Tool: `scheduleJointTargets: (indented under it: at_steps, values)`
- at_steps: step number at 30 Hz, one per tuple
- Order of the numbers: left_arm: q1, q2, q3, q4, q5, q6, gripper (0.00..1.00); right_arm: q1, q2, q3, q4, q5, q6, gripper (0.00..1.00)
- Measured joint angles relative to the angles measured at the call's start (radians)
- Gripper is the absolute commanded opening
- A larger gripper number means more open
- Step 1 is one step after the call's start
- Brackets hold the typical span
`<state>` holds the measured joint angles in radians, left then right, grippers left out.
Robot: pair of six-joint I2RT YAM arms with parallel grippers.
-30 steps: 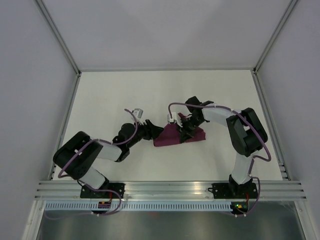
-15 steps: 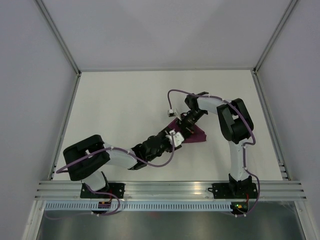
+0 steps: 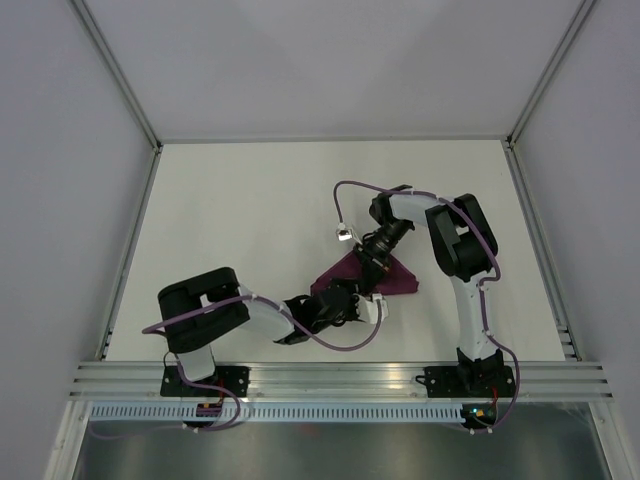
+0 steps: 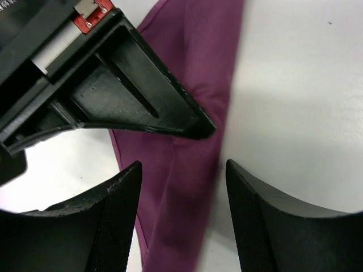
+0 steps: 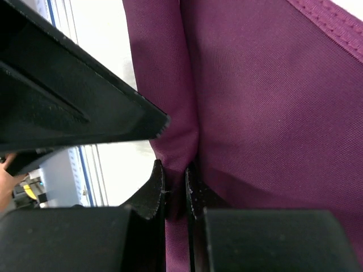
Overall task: Fold the napkin, place the utensils inside, and roll it up
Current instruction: Roll the napkin with the utensil
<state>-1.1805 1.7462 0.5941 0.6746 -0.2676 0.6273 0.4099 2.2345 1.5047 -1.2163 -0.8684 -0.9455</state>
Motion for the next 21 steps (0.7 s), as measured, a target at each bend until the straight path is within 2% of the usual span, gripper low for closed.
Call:
scheduleJointTargets:
  at_steps: [4, 7, 8, 11, 13, 14, 16, 17, 19, 21]
  values:
    - [0.000, 0.053, 0.045, 0.013, -0.033, 0.039, 0.60, -0.002, 0.006, 0.000, -0.017, 0.002, 0.000, 0.00]
    - [-0.008, 0.071, 0.056, 0.013, -0.042, 0.047, 0.43, -0.009, 0.006, 0.001, -0.020, 0.006, 0.000, 0.00]
    - [-0.009, 0.074, 0.060, 0.006, -0.038, 0.046, 0.33, -0.011, 0.006, 0.001, -0.019, 0.006, 0.000, 0.01]
    - [-0.010, 0.079, 0.081, -0.045, -0.018, 0.045, 0.20, -0.015, 0.005, 0.002, -0.018, 0.009, 0.000, 0.05]
    - [-0.008, 0.079, 0.099, -0.083, -0.005, 0.043, 0.14, -0.018, -0.001, 0.002, -0.016, 0.015, -0.001, 0.15]
    - [-0.003, 0.079, 0.112, -0.107, 0.005, 0.040, 0.10, -0.019, -0.005, 0.002, -0.014, 0.020, -0.001, 0.25]
    - [0.013, 0.076, 0.138, -0.155, 0.035, 0.024, 0.07, -0.021, -0.020, 0.000, -0.005, 0.038, 0.001, 0.34]
    - [0.024, 0.074, 0.152, -0.182, 0.053, 0.011, 0.06, -0.023, -0.031, -0.003, 0.009, 0.048, 0.004, 0.42]
    - [0.050, 0.065, 0.172, -0.225, 0.093, -0.018, 0.05, -0.027, -0.063, -0.011, 0.035, 0.066, 0.009, 0.48]
    - [0.079, 0.055, 0.185, -0.264, 0.142, -0.050, 0.04, -0.045, -0.101, -0.012, 0.075, 0.085, 0.011, 0.49]
